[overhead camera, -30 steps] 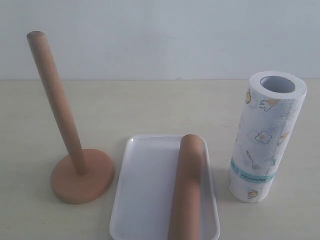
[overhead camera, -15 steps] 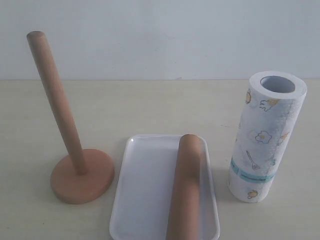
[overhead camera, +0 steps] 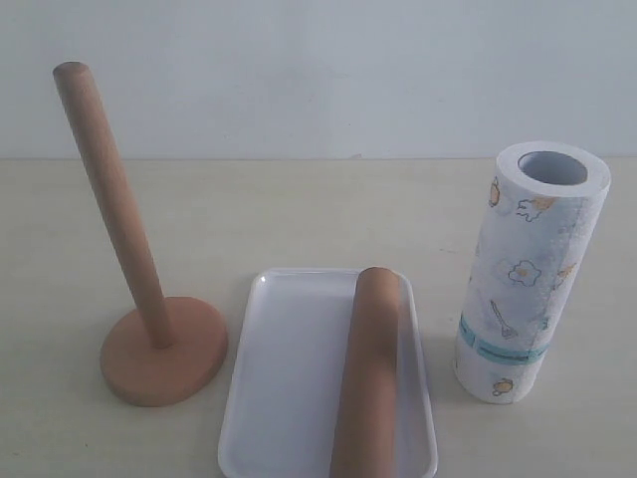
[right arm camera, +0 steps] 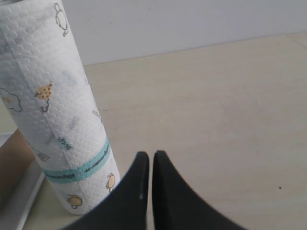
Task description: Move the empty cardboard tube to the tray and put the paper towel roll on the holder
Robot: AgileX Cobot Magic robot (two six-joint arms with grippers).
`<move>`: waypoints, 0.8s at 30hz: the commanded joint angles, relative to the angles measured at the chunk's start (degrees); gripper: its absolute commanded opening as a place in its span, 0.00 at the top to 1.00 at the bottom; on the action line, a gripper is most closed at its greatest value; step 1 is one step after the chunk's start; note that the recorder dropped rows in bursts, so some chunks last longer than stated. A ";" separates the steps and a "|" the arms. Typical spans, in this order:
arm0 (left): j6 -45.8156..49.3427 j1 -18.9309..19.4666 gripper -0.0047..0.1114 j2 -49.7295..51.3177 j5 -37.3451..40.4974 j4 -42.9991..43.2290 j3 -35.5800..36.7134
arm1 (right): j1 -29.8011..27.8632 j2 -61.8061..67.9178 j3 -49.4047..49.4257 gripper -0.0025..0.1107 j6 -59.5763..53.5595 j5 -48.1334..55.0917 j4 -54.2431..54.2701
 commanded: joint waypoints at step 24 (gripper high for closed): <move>0.26 0.15 0.92 -0.14 0.05 -0.64 0.15 | 0.03 -0.11 -4.75 0.95 33.72 -51.42 -20.55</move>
